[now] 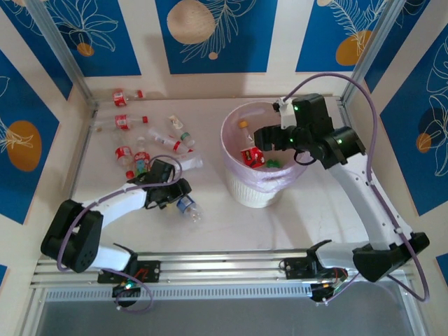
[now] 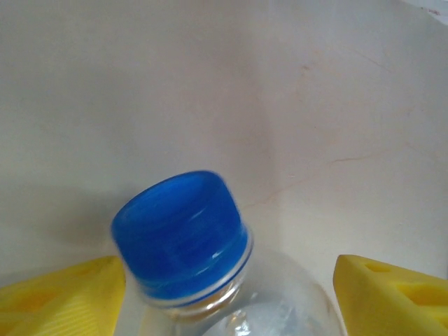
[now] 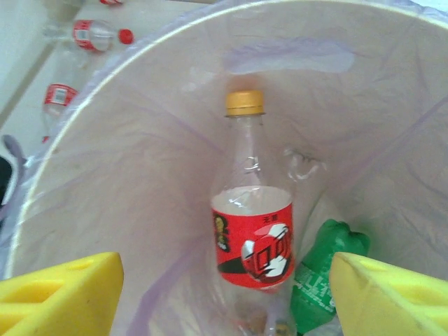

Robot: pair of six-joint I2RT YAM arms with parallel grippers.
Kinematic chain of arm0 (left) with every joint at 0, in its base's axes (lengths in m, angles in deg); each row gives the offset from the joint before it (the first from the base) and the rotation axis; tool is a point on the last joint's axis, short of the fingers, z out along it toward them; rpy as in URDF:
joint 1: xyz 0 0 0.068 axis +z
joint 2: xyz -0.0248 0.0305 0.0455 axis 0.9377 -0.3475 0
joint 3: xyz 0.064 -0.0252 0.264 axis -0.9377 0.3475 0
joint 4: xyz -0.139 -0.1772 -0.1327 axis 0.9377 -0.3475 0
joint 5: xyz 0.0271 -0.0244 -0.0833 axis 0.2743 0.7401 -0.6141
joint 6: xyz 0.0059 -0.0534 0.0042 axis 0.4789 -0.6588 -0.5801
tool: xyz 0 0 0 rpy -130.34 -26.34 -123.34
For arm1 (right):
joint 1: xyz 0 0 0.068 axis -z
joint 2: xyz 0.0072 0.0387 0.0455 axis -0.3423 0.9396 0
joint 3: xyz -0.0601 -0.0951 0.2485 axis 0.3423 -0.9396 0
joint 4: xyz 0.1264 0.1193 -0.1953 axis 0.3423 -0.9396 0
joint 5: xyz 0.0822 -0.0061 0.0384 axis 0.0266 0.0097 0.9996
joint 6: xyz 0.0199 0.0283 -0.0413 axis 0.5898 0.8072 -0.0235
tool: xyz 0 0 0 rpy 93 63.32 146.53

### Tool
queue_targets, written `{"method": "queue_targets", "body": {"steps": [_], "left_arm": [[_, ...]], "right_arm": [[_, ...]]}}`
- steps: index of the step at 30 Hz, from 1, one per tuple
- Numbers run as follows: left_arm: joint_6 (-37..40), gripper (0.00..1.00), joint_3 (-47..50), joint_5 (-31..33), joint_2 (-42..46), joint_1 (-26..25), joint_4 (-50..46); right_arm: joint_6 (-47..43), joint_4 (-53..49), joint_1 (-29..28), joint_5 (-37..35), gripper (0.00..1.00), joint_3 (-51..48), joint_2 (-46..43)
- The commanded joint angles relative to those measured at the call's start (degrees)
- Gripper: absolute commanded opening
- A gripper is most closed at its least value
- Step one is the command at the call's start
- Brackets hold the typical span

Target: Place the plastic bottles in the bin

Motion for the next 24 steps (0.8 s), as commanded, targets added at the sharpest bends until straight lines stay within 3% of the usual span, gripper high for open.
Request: {"method": "queue_targets", "body": {"steps": [1, 7, 18, 24], "left_arm": [[-1.9, 0.72, 0.7, 0.9, -0.4, -0.7, 2.6], [-2.6, 0.59, 0.6, 0.5, 0.6, -0.7, 3.6], [-1.1, 0.55, -2.3, 0.4, 5.1, -0.6, 0.3], [2.5, 0.51, -7.9, -0.2, 10.3, -0.4, -3.3]], "right_arm": [[0.3, 0.4, -1.5, 5.3, 0.79, -1.7, -1.2], [-0.5, 0.2, -4.2, 6.4, 0.79, -3.9, -2.0], [-0.6, 0.5, -7.3, 4.7, 0.79, -2.7, -1.3], [-1.9, 0.6, -13.0, 3.8, 0.79, 1.6, 2.0]]}}
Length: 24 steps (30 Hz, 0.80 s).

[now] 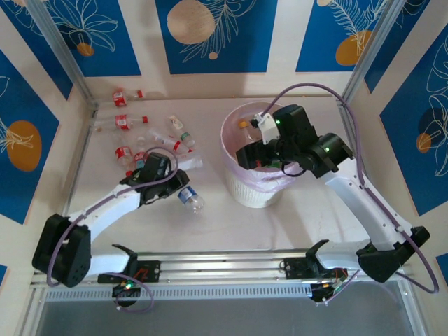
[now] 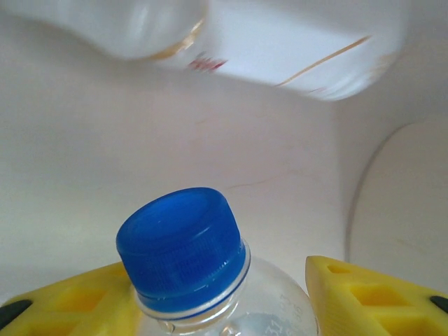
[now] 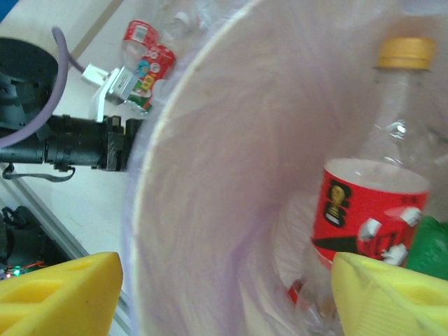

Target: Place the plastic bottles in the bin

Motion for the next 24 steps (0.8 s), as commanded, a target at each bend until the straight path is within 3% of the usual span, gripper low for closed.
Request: {"method": "queue_targets", "body": {"steps": [1, 6, 12, 24], "left_arm": [[3.7, 0.51, -5.3, -0.2, 3.7, -0.2, -3.5], [4.6, 0.51, -9.9, -4.0, 6.7, 1.8, -4.6], [-0.9, 0.49, -10.4, -12.6, 10.0, 6.0, 2.9], [-7.8, 0.47, -10.4, -18.9, 14.7, 10.7, 9.4]], "right_arm": [[-1.6, 0.7, -3.5, -0.4, 0.79, 4.2, 2.3], [-1.6, 2.9, -9.1, -0.7, 0.79, 7.3, 6.0], [-1.2, 4.4, -14.2, -3.2, 0.82, 11.6, 11.9], [-1.6, 6.9, -16.3, 0.1, 0.88, 18.0, 23.6]]}}
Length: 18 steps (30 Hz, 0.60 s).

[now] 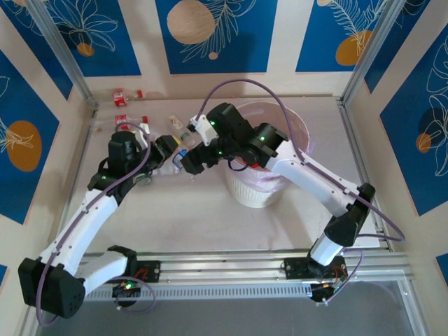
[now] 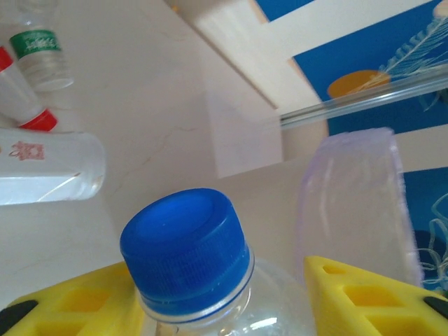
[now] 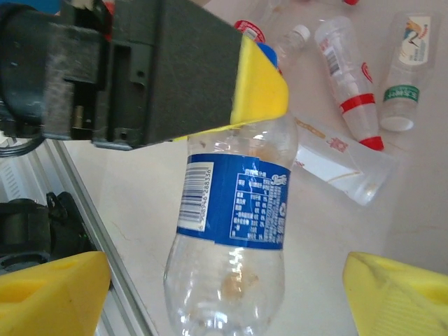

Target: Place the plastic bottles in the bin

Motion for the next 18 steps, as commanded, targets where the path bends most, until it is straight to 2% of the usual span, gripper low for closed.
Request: {"method": "queue_targets", "body": {"steps": [1, 11, 18], "left_arm": [[-3.7, 0.47, 0.0, -3.5, 1.9, 1.4, 4.5], [-3.4, 0.45, 0.1, -2.3, 2.7, 1.9, 4.0], [-3.6, 0.45, 1.0, -2.2, 2.5, 2.0, 4.4]], "right_arm": [[-0.6, -0.2, -0.4, 2.0, 0.88, 2.7, 2.9], [-0.2, 0.3, -0.4, 2.6, 0.88, 3.8, 8.2], [0.2, 0.9, -0.1, 2.9, 0.73, 3.7, 8.5]]}}
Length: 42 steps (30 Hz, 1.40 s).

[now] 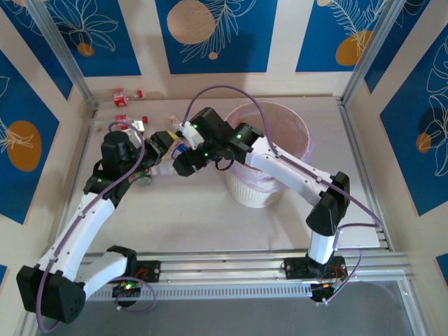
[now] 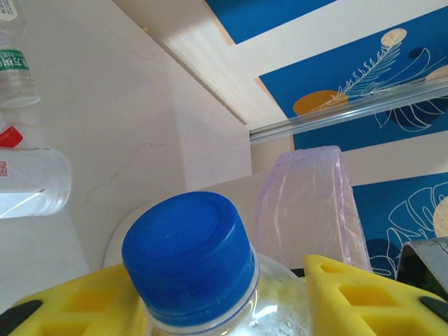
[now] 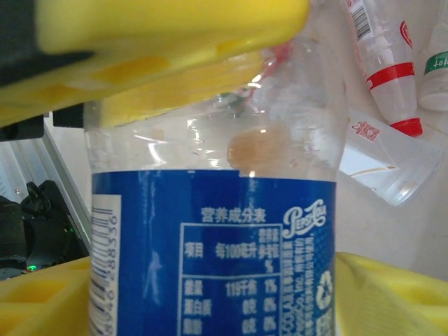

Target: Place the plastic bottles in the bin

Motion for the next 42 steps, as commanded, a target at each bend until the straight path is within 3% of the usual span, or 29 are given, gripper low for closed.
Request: {"method": "queue_targets", "body": {"steps": [1, 7, 10, 13, 26, 34, 42], "left_arm": [[-0.4, 0.45, 1.0, -0.7, 0.5, 0.7, 1.3], [-0.3, 0.64, 1.2, -0.6, 0.9, 1.1, 1.4], [-0.4, 0.85, 1.5, -0.5, 1.2, 1.6, 1.2], [-0.5, 0.99, 2.2, -0.1, 2.2, 2.5, 0.8], [0.9, 1.0, 6.0, 1.4, 4.2, 7.2, -3.0], [6.2, 0.96, 6.3, 4.0, 1.4, 6.9, -7.8], [13.6, 0.95, 4.2, 9.7, -0.7, 5.7, -16.2]], "right_arm": [[0.4, 0.7, 0.1, 1.0, 0.7, 1.1, -0.3], [0.4, 1.1, 0.3, 0.8, 0.61, 1.0, -0.6], [0.3, 1.6, 0.3, 0.6, 0.6, 0.9, -1.2], [-0.1, 1.3, 0.6, -0.4, 0.59, 1.4, -2.1], [-2.5, -3.7, 6.4, -7.3, 0.56, 2.8, -13.5], [-2.1, -4.8, 18.0, -8.6, 0.56, -2.7, -21.1], [-2.4, -7.1, 28.4, -9.4, 0.55, -9.1, -20.7]]}}
